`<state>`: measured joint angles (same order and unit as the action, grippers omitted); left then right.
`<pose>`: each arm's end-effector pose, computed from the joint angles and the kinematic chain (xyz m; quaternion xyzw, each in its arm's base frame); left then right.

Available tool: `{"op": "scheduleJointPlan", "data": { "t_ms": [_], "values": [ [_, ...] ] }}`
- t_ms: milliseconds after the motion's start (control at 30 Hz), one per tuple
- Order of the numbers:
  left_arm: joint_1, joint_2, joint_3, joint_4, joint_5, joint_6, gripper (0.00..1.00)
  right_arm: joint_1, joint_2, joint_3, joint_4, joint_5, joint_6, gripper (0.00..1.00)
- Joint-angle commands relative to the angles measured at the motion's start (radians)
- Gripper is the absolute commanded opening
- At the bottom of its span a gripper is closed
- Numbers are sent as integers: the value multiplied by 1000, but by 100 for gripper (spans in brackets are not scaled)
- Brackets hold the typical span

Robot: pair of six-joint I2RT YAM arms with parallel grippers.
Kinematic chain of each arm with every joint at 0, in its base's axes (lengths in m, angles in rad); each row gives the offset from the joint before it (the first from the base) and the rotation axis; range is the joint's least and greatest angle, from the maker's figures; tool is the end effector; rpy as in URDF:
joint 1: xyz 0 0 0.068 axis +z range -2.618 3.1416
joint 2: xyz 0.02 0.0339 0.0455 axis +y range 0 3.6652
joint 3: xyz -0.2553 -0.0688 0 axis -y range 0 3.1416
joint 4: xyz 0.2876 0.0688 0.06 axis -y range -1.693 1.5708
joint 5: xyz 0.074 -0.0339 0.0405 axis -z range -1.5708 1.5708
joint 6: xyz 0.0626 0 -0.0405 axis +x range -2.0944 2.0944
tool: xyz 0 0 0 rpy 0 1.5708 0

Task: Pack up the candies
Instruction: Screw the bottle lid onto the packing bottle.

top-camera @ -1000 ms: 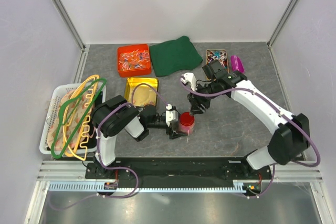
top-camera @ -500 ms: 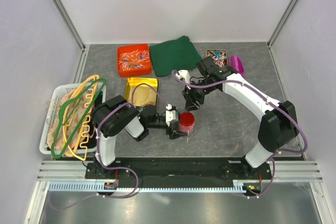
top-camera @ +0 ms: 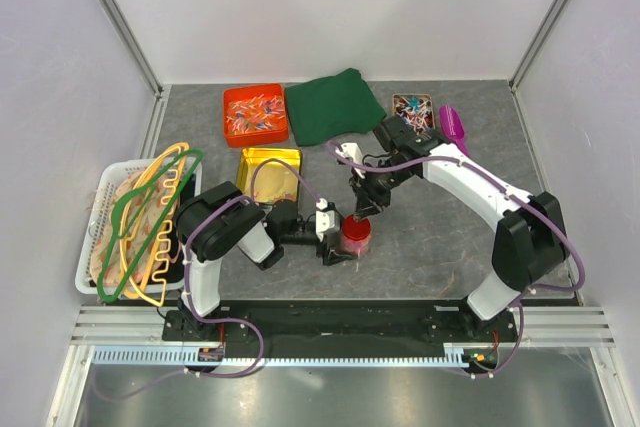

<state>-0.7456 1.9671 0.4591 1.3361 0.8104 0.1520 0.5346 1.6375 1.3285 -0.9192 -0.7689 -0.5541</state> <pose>0.1984 -0.2449 0.0457 0.5338 0.5235 -0.4615 0.4776 0.2955 0.2256 0.2259 -0.5277 0.7483 0.3680 0.1616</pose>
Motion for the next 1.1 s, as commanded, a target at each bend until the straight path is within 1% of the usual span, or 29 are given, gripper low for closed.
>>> {"op": "scheduleJointPlan", "data": {
  "t_ms": [0,167,200,233,400,567,700,867,933,967,1067],
  "values": [
    [5,4,-5,90,-22,38,81,4,-41,-58,-27,16,-35,30],
    [5,3,-2,89,-24,37,81,4,-97,-95,-33,31,-27,22],
    [3,4,-3,89,-24,35,81,4,-103,-97,-35,33,-27,20],
    [3,3,-4,89,-25,35,81,4,-114,-101,-38,34,-26,14],
    [5,3,-4,87,-28,35,81,4,-126,-130,-58,56,-36,13],
    [3,3,-4,89,-27,35,81,4,-149,-158,-76,39,-38,13],
    [5,3,-4,89,-30,37,81,4,-160,-152,-139,7,-58,14],
    [3,3,-4,87,-30,37,81,5,-177,-157,-171,-18,-73,16],
    [5,4,-4,86,-28,37,81,7,-200,-141,-156,2,-58,17],
    [3,3,-4,86,-30,37,81,5,-211,-137,-146,40,-50,18],
    [3,4,-2,83,-30,37,81,4,-234,-108,-96,101,-26,28]
  ]
}}
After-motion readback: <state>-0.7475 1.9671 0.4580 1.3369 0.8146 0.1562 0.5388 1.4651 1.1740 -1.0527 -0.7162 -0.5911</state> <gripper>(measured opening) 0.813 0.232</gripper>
